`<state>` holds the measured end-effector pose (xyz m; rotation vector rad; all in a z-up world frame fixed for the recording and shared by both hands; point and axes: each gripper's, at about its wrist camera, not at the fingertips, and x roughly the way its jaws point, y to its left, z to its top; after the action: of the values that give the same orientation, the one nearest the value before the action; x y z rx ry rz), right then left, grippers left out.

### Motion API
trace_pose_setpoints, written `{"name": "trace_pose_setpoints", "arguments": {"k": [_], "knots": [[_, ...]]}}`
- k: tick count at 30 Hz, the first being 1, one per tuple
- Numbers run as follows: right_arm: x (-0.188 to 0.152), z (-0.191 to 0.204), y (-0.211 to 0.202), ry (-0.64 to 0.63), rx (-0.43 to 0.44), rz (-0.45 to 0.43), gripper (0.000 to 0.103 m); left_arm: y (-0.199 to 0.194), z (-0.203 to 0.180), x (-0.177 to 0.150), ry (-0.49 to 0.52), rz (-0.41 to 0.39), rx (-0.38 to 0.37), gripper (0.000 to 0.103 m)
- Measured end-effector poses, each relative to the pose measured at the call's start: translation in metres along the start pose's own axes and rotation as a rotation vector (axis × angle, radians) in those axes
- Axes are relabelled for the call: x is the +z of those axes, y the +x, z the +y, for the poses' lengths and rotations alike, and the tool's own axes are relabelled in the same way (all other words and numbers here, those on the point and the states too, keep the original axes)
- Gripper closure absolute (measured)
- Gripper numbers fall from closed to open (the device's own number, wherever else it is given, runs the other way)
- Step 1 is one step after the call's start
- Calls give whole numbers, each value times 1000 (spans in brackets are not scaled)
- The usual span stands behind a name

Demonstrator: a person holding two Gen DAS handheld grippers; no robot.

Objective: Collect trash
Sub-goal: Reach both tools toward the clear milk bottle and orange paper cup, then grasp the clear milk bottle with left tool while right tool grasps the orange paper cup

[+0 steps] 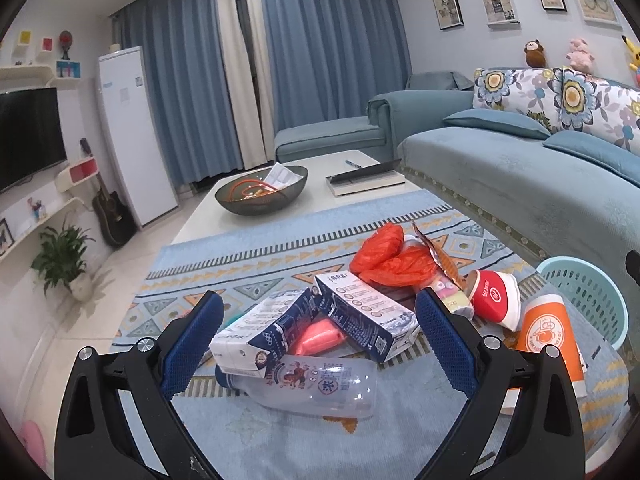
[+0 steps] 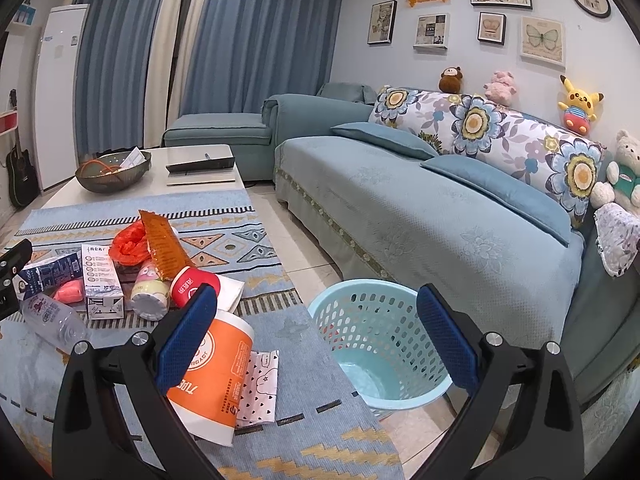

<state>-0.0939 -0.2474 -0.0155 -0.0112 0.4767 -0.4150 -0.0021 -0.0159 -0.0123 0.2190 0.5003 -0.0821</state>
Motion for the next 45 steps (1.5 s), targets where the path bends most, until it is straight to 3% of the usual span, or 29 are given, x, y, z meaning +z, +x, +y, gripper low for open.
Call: {"name": "trace_pose_setpoints", "arguments": {"k": [16, 20, 26, 28, 30, 36, 41, 43, 45], "knots": [[-1, -1, 1, 31, 22, 6, 8, 2, 6, 2, -18, 17, 5, 9], [-2, 0, 3, 31, 32, 28, 15, 4, 30, 3, -92, 14, 8, 9], [-4, 1, 13, 20, 68, 79, 38, 24, 98, -1, -263, 105, -43, 9], [-5, 4, 18, 17, 81, 99, 48, 30, 111, -5, -292, 123, -55, 9], [-7, 8, 22, 5, 88, 111, 52, 41, 122, -12, -339, 171, -66, 10], [-16, 18, 31, -11, 142, 176, 52, 71, 114, -37, -428, 305, -188, 14], [-27, 24, 46, 30, 254, 266, 52, 101, 93, -53, -436, 441, -222, 15], [-33, 24, 55, 64, 299, 313, 41, 111, 91, -60, -451, 477, -218, 15], [-38, 25, 65, 91, 328, 345, 40, 119, 89, -63, -461, 508, -205, 15]]}}
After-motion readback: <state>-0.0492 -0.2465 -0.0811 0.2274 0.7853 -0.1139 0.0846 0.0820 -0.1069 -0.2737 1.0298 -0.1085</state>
